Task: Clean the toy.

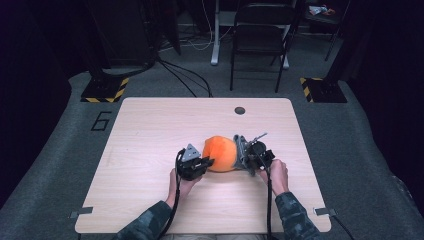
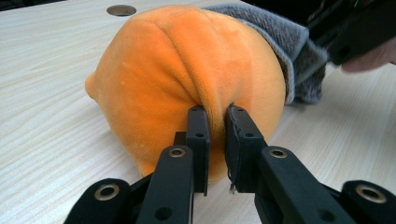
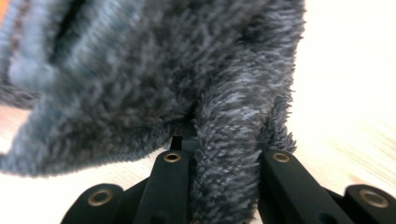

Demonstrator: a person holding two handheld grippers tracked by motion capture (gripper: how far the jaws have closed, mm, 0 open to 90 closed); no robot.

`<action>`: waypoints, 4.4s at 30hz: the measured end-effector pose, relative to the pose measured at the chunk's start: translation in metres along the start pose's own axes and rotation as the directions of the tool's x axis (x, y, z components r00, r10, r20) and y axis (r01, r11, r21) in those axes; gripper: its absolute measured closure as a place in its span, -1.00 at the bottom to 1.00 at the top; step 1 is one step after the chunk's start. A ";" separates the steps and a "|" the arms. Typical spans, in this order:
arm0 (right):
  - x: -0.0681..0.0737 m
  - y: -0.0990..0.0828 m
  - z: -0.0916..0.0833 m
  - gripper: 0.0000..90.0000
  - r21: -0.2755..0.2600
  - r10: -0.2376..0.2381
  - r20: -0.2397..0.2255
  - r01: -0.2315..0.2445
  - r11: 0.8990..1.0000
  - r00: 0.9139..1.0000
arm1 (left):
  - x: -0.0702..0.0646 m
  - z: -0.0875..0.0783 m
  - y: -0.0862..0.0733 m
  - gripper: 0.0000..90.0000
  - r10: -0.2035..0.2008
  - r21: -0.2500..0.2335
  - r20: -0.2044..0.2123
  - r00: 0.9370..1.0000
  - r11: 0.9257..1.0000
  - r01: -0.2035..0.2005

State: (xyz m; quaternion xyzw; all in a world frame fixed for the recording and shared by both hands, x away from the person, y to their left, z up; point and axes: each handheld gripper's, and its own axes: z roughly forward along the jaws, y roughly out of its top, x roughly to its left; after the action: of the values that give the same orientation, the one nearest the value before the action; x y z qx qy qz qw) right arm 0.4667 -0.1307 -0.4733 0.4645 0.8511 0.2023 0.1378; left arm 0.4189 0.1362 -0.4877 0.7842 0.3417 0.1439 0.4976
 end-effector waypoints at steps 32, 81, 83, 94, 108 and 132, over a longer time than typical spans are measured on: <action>0.029 0.021 -0.040 0.73 -0.166 -0.058 -0.065 0.046 0.985 0.996 | -0.013 0.006 -0.006 0.81 0.151 0.048 -0.094 0.984 0.988 -0.147; 0.027 0.017 -0.042 0.73 -0.172 -0.067 -0.079 0.052 0.984 0.995 | -0.007 0.007 -0.004 0.75 0.091 0.002 -0.025 0.995 0.996 -0.091; 0.032 0.016 -0.025 0.73 -0.143 -0.070 -0.061 0.060 0.988 0.996 | -0.006 0.004 -0.001 0.60 0.103 0.015 -0.033 0.994 0.995 -0.102; 0.026 0.015 -0.021 0.73 -0.151 -0.052 -0.086 0.038 0.988 0.995 | -0.013 0.011 -0.006 0.57 0.154 0.071 -0.132 0.979 0.987 -0.146; 0.051 0.029 -0.068 0.73 -0.267 -0.147 -0.014 0.138 0.954 0.989 | -0.019 -0.006 0.009 0.87 0.177 -0.035 -0.057 0.983 0.983 -0.179; 0.000 -0.007 0.016 0.73 -0.003 0.010 0.018 -0.010 1.000 1.000 | -0.009 -0.002 0.003 0.85 0.117 -0.021 -0.031 0.993 0.993 -0.118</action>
State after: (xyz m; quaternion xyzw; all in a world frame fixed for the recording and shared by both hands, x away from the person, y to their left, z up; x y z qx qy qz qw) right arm 0.4683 -0.1302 -0.4906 0.4703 0.8472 0.1999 0.1451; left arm 0.4127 0.1303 -0.4831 0.7950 0.3007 0.1887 0.4918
